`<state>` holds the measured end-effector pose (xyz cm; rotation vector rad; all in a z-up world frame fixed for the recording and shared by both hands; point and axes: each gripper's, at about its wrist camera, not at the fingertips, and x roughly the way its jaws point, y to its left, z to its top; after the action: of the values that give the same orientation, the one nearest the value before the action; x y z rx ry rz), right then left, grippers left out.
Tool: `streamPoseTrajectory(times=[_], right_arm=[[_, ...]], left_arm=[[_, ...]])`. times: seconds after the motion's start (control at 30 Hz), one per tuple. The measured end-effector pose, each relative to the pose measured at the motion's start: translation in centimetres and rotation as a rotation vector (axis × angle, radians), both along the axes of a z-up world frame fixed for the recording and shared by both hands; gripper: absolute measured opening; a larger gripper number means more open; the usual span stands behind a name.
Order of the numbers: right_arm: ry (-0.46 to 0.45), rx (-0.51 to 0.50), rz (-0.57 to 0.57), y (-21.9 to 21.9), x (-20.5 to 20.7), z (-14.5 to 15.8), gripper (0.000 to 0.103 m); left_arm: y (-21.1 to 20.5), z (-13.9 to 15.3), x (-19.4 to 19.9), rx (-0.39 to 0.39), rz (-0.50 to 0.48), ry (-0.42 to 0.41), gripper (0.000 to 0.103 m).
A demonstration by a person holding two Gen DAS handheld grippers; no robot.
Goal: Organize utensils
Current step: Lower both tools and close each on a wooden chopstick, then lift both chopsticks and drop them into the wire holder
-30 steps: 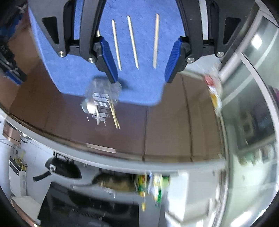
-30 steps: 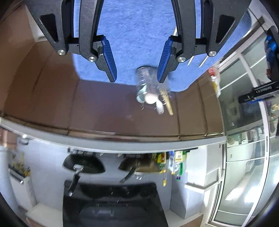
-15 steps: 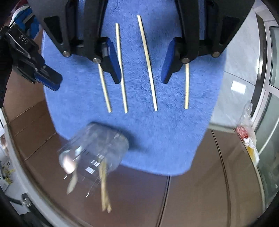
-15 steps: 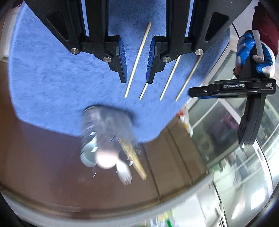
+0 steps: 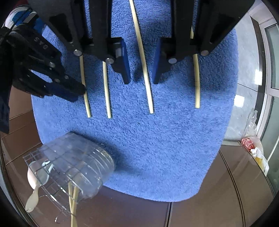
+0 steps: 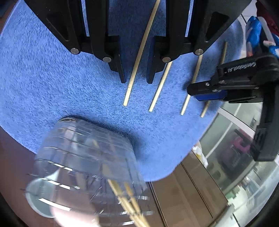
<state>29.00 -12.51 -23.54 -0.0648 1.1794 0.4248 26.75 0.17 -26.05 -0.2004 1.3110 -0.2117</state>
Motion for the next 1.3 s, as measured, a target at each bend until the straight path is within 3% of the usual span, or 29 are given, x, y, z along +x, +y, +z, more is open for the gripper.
streamPoseTrajectory(times=[0.43,0.63,0.87,1.1,1.3], right_arm=[[0.048,-0.106,0.002,3.0,2.2,-2.0,0.010],[0.055,-0.109,-0.007,3.4,2.4,-1.7,0.009],[0.052,-0.078,-0.020,2.3,1.1,-1.2,0.005],[-0.006,-0.018,-0.015,0.3,-1.1,1.1,0.005],[-0.083,0.064,-0.014,-1.6,-4.0,4.0,0.005]], left_arm=[[-0.6,-0.9,0.5,0.058,0.011,0.031,0.009],[-1.2,-1.0,0.5,0.110,0.020,0.027,0.006],[-1.7,-0.7,0.1,0.094,0.055,0.022,0.005],[-0.9,1.3,-1.5,0.053,0.079,-0.050,0.005],[-0.9,5.2,-4.4,0.035,0.083,-0.226,0.005]])
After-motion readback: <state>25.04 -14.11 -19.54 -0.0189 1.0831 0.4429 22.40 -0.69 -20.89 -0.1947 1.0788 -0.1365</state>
